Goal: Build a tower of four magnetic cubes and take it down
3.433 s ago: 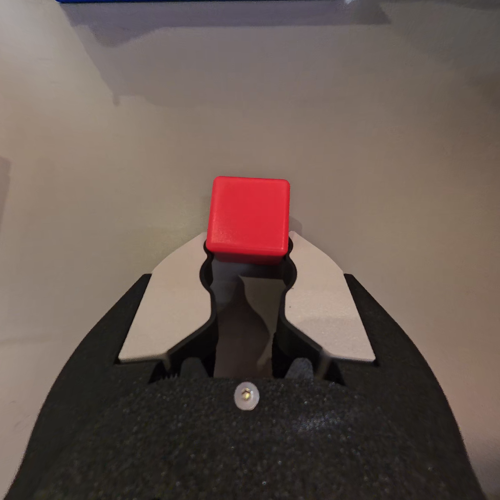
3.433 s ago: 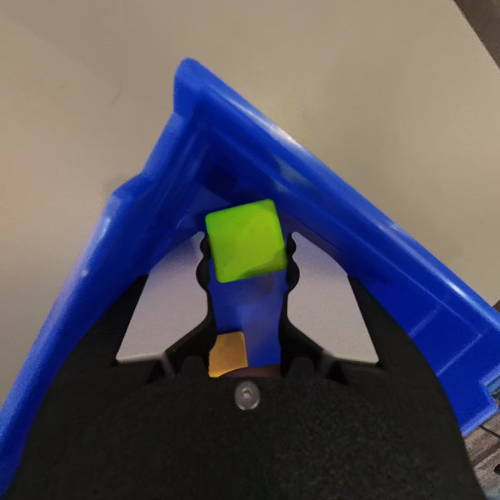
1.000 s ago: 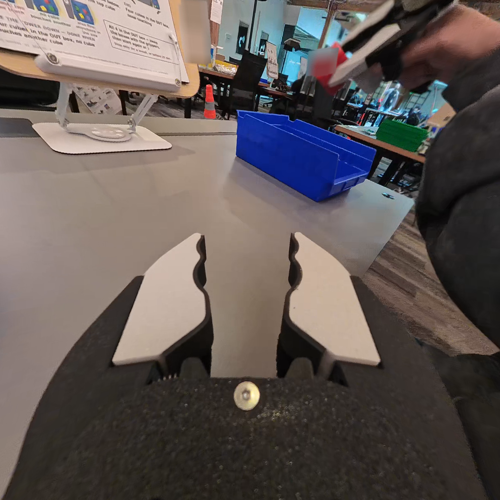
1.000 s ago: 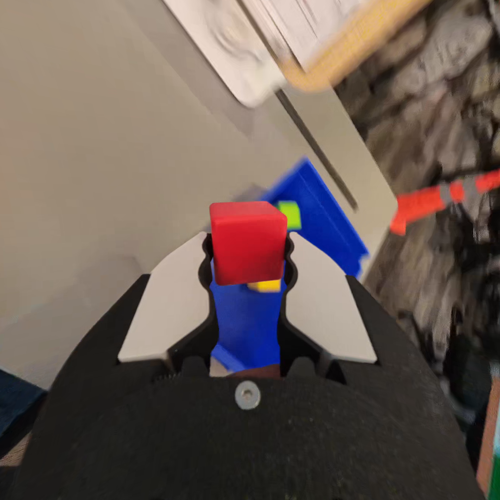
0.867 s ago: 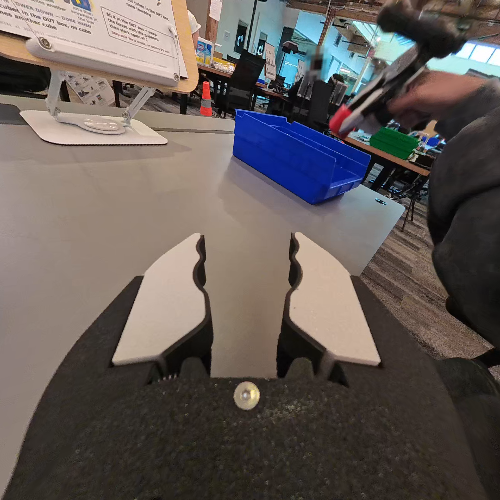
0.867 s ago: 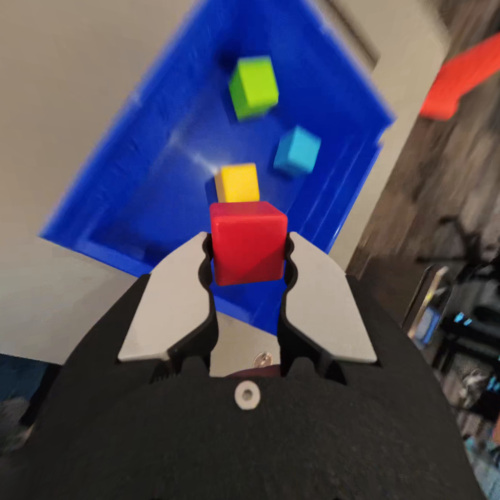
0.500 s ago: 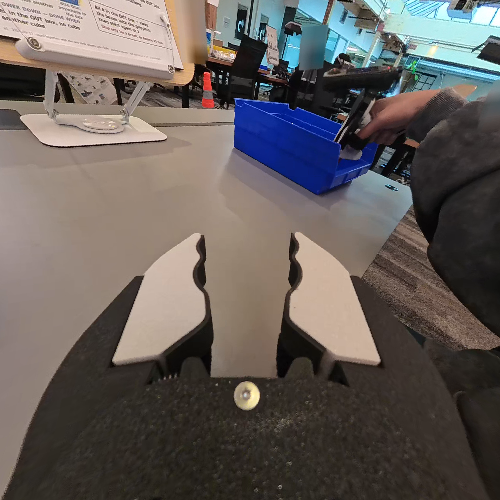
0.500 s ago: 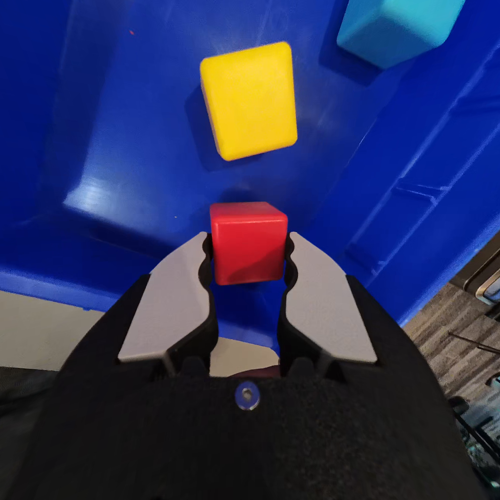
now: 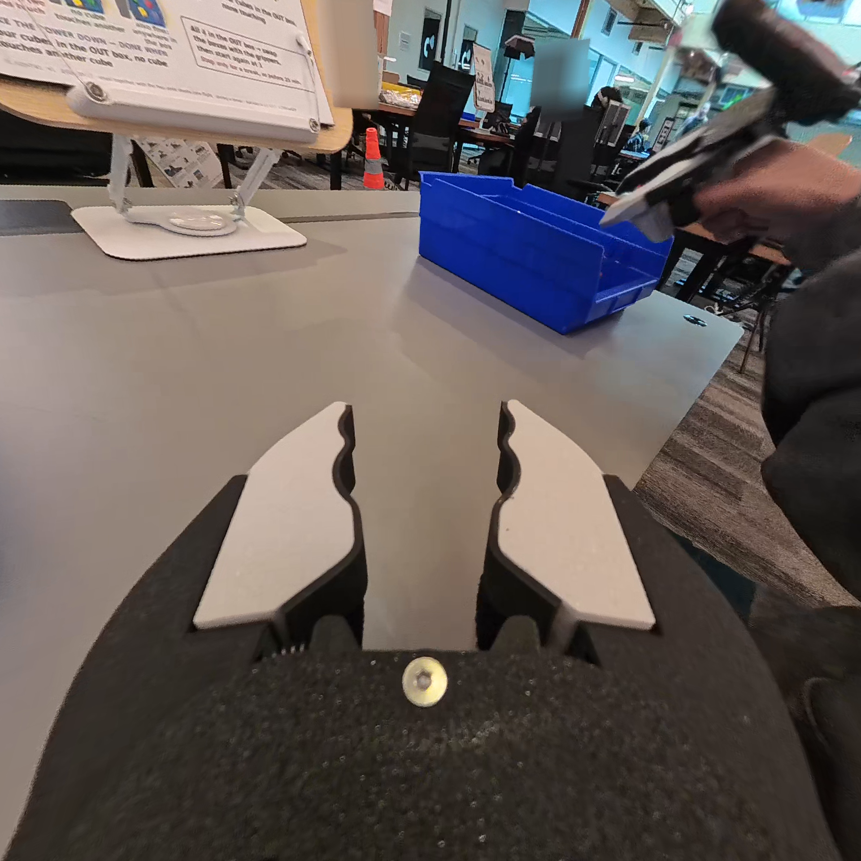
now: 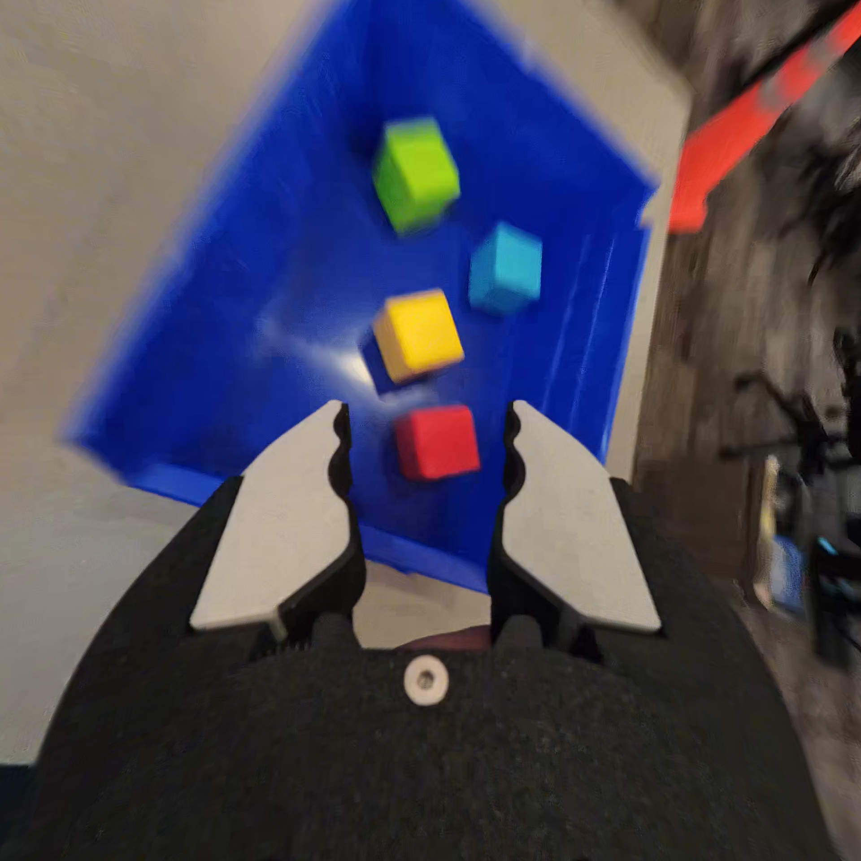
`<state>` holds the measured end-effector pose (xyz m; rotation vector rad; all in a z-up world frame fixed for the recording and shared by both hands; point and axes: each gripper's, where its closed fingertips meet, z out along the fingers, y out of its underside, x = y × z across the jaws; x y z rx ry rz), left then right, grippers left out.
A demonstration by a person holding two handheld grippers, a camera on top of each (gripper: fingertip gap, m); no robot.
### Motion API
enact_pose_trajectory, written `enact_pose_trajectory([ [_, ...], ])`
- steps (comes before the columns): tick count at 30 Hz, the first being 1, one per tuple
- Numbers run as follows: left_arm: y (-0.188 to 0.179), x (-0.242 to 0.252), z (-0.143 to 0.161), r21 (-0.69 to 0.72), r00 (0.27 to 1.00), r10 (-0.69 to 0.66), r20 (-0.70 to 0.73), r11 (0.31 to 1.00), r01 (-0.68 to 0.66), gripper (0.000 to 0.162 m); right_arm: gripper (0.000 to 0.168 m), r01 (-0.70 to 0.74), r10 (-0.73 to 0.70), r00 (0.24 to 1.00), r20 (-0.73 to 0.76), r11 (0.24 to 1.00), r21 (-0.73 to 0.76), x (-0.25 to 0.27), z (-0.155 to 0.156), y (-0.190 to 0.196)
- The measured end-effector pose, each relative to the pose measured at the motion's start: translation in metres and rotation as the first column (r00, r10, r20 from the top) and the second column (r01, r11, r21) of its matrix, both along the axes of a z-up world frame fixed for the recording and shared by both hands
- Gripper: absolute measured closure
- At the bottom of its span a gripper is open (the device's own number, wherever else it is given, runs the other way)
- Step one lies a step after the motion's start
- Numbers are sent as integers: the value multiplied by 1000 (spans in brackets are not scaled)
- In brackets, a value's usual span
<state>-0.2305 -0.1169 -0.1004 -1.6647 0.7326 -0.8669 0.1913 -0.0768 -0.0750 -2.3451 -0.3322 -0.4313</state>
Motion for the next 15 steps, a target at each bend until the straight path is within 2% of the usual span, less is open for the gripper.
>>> enact_pose_trajectory([
  [2, 2, -3, 2, 5, 1000, 17, 7, 1000, -17, 104, 107, -109, 149, 976, -159, 966, 235, -66, 21, -11],
  [5, 5, -8, 4, 17, 999, 42, 6, 999, -43, 104, 112, -163, 361, 863, -353, 861, 482, -163, 17, -43],
  [9, 11, -18, 7, 47, 994, 110, -12, 993, -109, 105, 115, -201, 506, 720, -475, 807, 555, -255, -29, -82],
  [12, 16, -26, 7, 53, 986, 164, -21, 985, -162, 105, 115, -263, 559, 700, -444, 780, 568, -291, -36, -92],
  [15, 17, -28, 6, 48, 985, 172, -17, 984, -171, 105, 119, -304, 600, 696, -395, 744, 595, -304, -33, -90],
])
